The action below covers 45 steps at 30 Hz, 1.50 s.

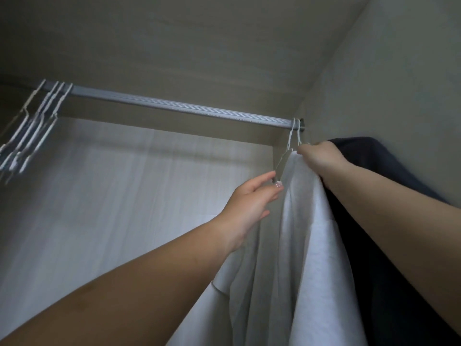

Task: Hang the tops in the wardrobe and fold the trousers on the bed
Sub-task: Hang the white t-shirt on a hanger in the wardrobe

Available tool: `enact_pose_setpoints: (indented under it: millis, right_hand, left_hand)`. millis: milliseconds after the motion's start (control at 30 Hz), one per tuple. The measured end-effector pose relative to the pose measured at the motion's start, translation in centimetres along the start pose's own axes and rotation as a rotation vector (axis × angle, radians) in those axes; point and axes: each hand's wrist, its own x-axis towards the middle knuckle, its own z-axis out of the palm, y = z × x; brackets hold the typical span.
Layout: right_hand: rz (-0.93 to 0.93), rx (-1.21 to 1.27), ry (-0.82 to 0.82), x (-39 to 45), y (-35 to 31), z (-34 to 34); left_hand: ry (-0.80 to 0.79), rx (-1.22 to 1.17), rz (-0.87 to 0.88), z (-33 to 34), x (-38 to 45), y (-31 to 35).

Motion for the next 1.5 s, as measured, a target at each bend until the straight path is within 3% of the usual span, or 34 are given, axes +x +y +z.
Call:
enact_pose_setpoints:
  millis: [100, 200, 267, 333, 633, 833, 1033, 1300, 1500]
  right_hand:
    - [-0.349, -0.437, 0.131, -0.9, -1.0, -0.9]
    - [-0.663, -0.692, 0.108, -2.7, -2.4, -1.2]
    - [-0.768, -0.790, 0.011, -3.6, -3.3, -0.4]
    - [-0.741, -0.774, -0.126, -4.0, -4.1, 0.5]
    - [-0.550, -0.036, -0.514, -10.3, -5.7, 8.2]
    - [-0.557, 0.292, -0.804, -20.6, -6.5, 16.0]
    - [-0.504, 0.614, -0.998, -29.6, -8.4, 19.4]
    - [-0.552, 0.966, -1.219, -40.1, -14.3, 17.2]
    - [-0.617, 1.182, -1.454, -50.9, -21.4, 10.6]
  left_hand:
    - [0.099, 0.016, 0.030, 0.0, -0.9, 1.3]
    - [0.209, 0.041, 0.054, -0.7, -1.9, 2.2]
    - [0.278, 0.053, 0.057, -2.1, -1.8, 2.0]
    - [0.313, 0.074, 0.055, -3.1, -2.2, 1.9]
    - [0.497, 0.390, -0.030, -11.0, -12.7, 3.4]
    - [0.607, 0.706, -0.204, -15.2, -22.0, 4.8]
    - [0.727, 0.851, -0.310, -16.5, -31.0, 8.8]
    - [1.002, 0.854, -0.427, -14.2, -43.5, 15.8]
    - [1.385, 1.010, -0.511, -8.6, -57.5, 24.2]
